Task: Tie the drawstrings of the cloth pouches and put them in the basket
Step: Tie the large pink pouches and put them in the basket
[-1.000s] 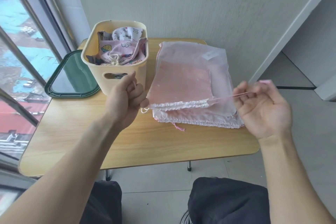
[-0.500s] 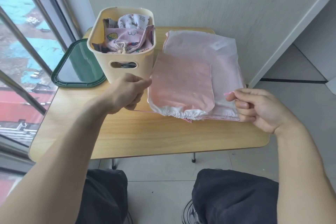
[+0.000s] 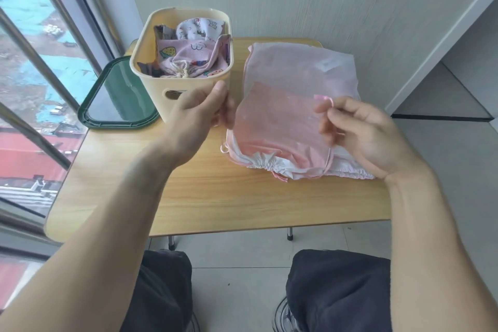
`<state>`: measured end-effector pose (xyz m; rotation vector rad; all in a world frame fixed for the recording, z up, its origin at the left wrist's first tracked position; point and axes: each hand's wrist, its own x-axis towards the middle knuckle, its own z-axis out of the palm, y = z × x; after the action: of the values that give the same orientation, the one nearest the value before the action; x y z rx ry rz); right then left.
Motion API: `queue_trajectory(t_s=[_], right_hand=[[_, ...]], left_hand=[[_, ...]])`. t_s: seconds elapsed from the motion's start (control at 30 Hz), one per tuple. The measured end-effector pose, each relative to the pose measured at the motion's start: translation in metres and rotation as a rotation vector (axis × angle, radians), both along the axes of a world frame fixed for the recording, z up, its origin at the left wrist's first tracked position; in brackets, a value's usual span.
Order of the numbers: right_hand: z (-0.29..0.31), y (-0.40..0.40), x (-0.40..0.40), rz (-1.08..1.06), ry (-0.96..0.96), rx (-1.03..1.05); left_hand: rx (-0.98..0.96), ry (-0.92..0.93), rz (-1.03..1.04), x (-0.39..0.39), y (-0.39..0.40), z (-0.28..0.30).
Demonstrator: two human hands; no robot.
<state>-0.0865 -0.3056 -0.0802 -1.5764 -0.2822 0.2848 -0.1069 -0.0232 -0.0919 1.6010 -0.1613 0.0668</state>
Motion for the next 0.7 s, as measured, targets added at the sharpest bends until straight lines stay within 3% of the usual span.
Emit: queue_trajectory(t_s=[0.1, 0.3, 0.47, 0.57, 0.63, 0.7], right_hand=[[-0.009, 0.030, 0.013, -0.031, -0.029, 0.031], [-0.045, 0.057, 0.035, -0.055, 0.186, -0.360], [-0.047, 0.060, 0.043, -0.023, 0.077, -0.569], [-0.047, 0.063, 0.044, -0.039, 0.079, -0.607], [-0.046, 0.064, 0.046, -0.055, 0.071, -0.659], [-0.046, 0.065, 0.049, -0.054, 0.058, -0.694]], left_hand=[[0.112, -0.106, -0.007, 0.003, -0.010, -0.001], [0.622, -0.190, 0.019, 0.006, -0.017, -0.011], [0.799, -0.205, 0.233, -0.011, -0.019, -0.008], [0.844, -0.012, 0.447, -0.019, -0.017, -0.001], [0.795, 0.289, 0.338, -0.022, -0.014, 0.000], [0.596, 0.594, 0.100, -0.025, -0.015, -0.001]])
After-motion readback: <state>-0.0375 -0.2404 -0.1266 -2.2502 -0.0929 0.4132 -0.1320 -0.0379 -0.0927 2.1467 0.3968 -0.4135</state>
